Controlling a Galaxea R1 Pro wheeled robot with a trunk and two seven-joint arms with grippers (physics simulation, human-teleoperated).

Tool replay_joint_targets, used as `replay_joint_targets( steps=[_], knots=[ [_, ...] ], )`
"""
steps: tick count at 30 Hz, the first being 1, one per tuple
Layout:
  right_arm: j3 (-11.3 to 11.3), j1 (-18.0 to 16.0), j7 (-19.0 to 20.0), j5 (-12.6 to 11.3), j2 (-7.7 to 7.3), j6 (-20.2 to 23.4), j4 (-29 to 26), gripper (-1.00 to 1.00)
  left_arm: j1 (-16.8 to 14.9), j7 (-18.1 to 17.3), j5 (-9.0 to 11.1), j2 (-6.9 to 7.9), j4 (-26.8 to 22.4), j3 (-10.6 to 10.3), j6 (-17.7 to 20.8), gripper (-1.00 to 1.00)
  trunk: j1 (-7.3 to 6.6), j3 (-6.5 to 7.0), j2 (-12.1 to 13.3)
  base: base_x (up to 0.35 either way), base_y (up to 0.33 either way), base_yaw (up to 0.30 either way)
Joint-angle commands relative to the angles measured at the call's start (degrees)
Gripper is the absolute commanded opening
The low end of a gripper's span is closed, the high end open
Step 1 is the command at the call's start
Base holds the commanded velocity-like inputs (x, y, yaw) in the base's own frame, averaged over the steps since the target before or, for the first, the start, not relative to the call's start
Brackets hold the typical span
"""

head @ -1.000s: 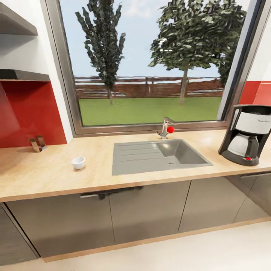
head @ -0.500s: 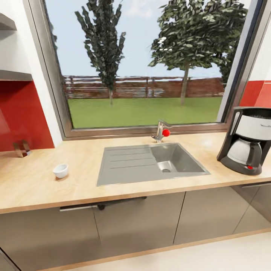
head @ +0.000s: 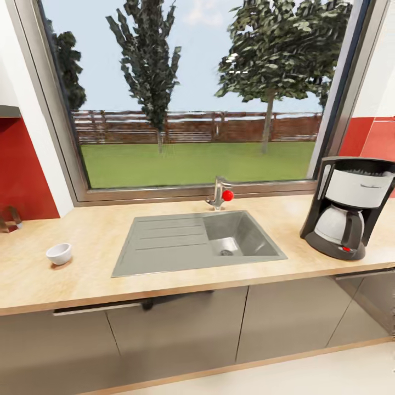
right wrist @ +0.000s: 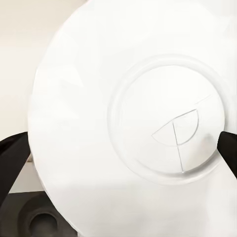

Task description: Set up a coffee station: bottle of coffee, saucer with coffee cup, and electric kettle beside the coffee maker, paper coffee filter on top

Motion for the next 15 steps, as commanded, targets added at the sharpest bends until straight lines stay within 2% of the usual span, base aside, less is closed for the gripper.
replay_joint_targets(
  steps=[1, 15],
  knots=[
    [-0.4, -0.1, 0.1, 0.1, -0.01, -0.4, 0.2, -1.0, 0.0, 0.3, 0.0, -0.02, 0.0, -0.2, -0.1, 1.0, 0.0, -0.05, 0.0, 0.002, -0.325, 0.0],
    [-0.4, -0.1, 0.1, 0.1, -0.01, -0.4, 0.2, -1.0, 0.0, 0.3, 0.0, -0.06, 0.2, -0.2, -0.1, 1.0, 0.0, -0.05, 0.0, 0.0, -0.325, 0.0]
  ],
)
